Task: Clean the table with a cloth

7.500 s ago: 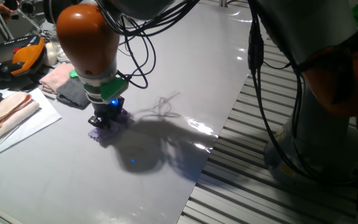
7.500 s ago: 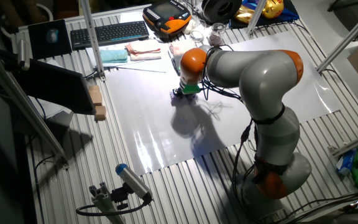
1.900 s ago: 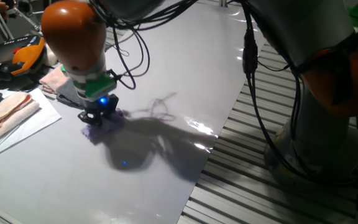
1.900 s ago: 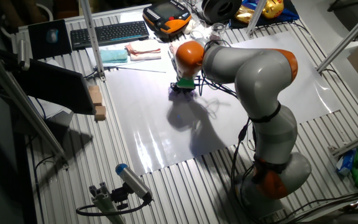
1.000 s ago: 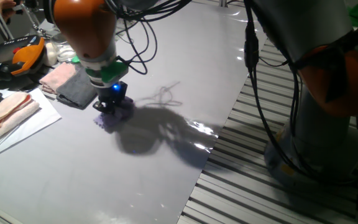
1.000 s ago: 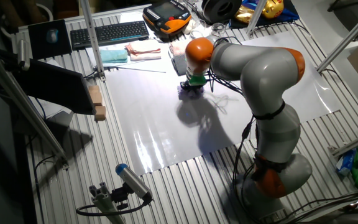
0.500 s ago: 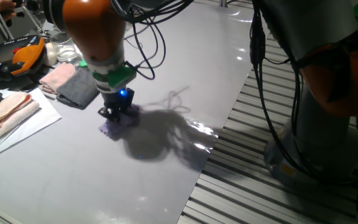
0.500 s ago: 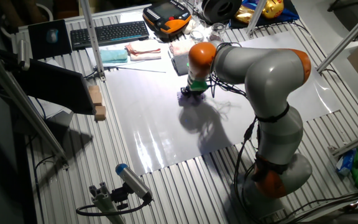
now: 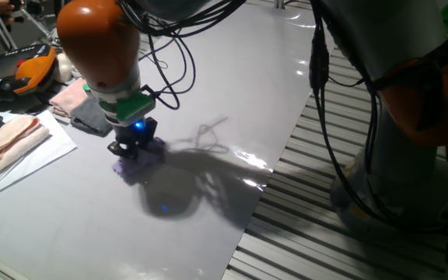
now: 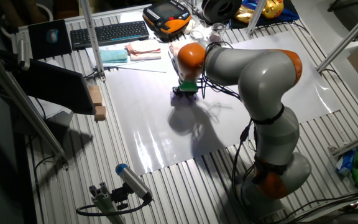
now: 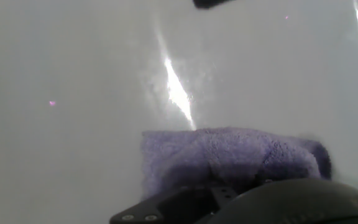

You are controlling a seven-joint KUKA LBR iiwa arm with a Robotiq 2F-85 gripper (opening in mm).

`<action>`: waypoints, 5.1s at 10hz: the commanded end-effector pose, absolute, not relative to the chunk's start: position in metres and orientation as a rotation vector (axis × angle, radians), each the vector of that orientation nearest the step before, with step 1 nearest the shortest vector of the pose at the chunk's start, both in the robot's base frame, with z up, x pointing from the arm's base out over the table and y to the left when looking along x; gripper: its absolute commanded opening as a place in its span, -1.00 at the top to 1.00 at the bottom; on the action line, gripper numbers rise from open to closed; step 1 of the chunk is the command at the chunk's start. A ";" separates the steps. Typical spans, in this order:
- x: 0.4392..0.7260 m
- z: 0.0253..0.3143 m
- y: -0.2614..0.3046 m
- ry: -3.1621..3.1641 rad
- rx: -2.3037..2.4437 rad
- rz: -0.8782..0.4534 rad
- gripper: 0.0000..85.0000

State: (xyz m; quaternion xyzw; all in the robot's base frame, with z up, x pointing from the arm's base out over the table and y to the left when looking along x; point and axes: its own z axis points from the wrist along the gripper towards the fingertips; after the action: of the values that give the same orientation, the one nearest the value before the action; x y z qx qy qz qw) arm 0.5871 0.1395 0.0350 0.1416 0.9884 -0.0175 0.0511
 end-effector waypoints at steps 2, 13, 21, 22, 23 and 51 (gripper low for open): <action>0.598 0.025 0.130 2.992 0.396 -0.054 1.00; 0.615 0.049 0.080 3.059 0.159 0.014 1.00; 0.615 0.049 0.080 3.067 0.260 -0.008 1.00; 0.615 0.049 0.080 3.066 0.251 -0.010 1.00; 0.617 0.051 0.073 3.070 0.227 -0.023 1.00; 0.616 0.051 -0.049 3.075 0.135 -0.047 1.00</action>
State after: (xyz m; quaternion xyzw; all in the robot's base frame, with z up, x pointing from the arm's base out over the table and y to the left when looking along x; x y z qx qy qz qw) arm 0.6163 -0.0492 0.0512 0.0439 0.9984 -0.0161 0.0316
